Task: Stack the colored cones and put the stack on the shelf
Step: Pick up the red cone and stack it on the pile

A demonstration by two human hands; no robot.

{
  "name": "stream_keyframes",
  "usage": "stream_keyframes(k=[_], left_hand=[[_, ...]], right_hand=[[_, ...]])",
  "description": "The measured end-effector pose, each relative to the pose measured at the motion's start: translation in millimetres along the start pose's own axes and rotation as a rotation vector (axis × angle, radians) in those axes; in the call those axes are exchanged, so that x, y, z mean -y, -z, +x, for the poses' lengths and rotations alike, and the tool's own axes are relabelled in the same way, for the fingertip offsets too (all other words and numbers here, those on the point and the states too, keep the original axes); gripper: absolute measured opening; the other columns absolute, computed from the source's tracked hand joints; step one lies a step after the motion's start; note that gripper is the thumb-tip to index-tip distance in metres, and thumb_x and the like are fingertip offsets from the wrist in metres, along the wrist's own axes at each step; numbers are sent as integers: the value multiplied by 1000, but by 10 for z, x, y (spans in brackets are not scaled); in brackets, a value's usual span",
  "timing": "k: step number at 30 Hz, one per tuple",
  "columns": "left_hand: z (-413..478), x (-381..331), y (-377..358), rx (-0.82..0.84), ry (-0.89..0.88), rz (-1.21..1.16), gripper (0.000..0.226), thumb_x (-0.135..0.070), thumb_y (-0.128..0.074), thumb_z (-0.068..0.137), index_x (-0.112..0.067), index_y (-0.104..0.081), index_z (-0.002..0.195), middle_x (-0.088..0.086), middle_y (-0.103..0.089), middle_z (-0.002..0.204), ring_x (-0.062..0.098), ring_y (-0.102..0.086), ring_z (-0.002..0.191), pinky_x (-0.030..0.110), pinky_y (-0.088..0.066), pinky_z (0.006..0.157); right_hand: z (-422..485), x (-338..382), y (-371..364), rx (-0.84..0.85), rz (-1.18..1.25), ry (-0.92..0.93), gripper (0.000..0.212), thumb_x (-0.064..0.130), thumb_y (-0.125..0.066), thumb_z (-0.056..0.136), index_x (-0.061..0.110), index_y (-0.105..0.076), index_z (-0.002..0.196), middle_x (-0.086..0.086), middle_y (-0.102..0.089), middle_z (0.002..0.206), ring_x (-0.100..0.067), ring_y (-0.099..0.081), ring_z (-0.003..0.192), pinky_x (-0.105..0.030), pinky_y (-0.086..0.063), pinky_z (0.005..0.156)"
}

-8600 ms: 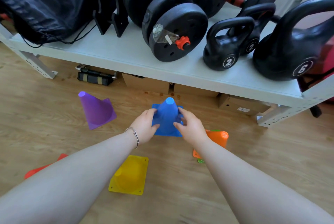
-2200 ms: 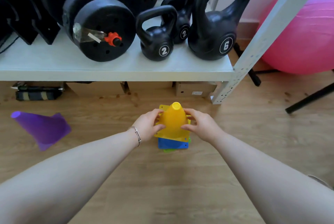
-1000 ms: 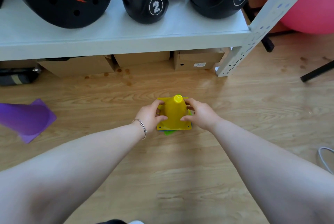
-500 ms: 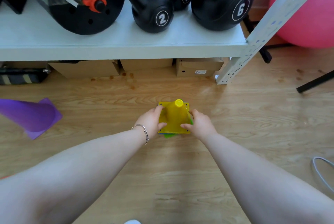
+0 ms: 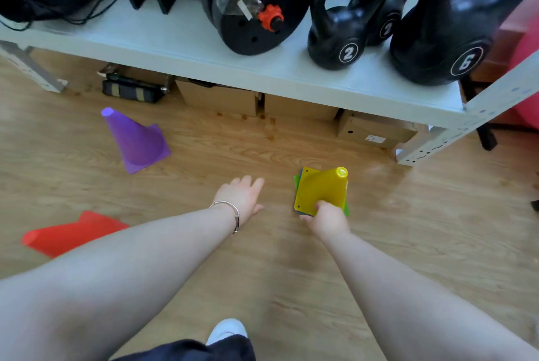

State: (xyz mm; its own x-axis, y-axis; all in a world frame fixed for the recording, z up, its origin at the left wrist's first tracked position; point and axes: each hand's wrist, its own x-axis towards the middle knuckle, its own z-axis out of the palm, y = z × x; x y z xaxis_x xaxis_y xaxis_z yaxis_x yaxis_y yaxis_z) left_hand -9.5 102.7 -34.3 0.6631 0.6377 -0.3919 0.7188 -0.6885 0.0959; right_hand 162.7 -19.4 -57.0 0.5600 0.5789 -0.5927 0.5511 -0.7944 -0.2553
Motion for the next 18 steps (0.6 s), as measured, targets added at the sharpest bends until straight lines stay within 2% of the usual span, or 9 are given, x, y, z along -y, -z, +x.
stream_keyframes(k=[3, 9, 18], left_hand=[[-181, 221, 38, -41, 53, 42, 64, -44, -53, 90, -21, -25, 143, 11, -48, 128, 32, -50, 115, 42, -44, 87], [-551, 677, 93, -143, 185, 78, 68, -46, -55, 88, -22, -25, 144, 9, -48, 131, 30, -45, 125, 45, -33, 107], [-1236, 1504, 330, -256, 387, 99, 70, -48, -58, 86, -20, -29, 143, 9, -48, 134, 28, -44, 128, 45, -32, 110]], right_hand=[[-99, 332, -33, -8, -87, 114, 48, 37, -66, 86, 10, -53, 123, -14, -62, 119, -33, -58, 113, -36, -50, 87], [-295, 1030, -4, -109, -286, 440, 61, 35, -68, 82, 18, -42, 134, -9, -52, 130, -32, -51, 120, -39, -48, 91], [-596, 1967, -97, -110, -375, 711, 67, 33, -65, 86, 21, -33, 144, -5, -45, 142, -30, -46, 128, -41, -46, 98]])
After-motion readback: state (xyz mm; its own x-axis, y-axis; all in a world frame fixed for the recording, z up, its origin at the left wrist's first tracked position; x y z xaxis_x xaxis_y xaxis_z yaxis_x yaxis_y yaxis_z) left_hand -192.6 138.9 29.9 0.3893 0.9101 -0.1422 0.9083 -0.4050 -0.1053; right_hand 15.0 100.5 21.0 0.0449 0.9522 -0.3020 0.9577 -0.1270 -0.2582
